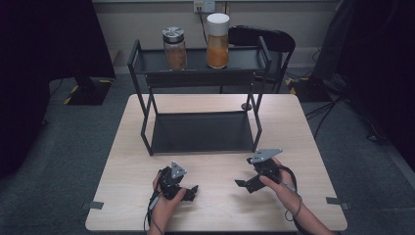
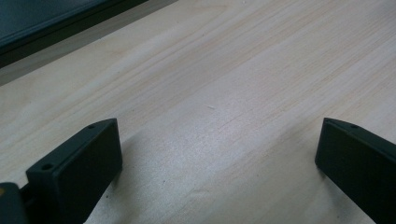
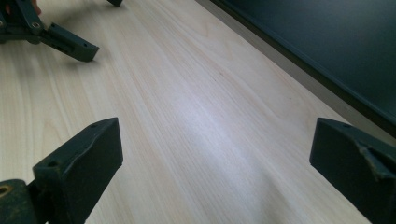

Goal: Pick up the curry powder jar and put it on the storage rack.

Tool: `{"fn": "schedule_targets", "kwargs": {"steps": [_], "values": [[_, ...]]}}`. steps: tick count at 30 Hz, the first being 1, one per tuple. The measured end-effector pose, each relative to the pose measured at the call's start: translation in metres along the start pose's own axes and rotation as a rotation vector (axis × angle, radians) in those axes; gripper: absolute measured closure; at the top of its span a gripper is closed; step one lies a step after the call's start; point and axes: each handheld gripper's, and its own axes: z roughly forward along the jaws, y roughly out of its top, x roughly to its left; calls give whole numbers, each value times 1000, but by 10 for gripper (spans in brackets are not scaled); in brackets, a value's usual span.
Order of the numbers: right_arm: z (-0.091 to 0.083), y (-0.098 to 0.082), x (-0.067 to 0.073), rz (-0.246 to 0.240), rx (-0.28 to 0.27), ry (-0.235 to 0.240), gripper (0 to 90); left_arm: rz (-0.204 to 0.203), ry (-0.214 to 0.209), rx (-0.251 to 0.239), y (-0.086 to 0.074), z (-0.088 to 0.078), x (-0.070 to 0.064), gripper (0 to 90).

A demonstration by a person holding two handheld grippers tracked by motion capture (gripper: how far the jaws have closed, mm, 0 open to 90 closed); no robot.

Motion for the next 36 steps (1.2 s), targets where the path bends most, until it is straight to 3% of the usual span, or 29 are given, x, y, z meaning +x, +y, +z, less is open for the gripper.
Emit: {"fn": "schedule_targets", "kwargs": {"steps": [11,26,36], "values": [[-11,-16,-1,-8,22,-35,18,-1,0,-1,0,0,0,0],[-36,-51,-12,55,32,-66,18,-1,0,-1,0,0,0,0],[-47,-63,-14,54,53,-85,18,-1,0,-1,0,0,0,0]]}}
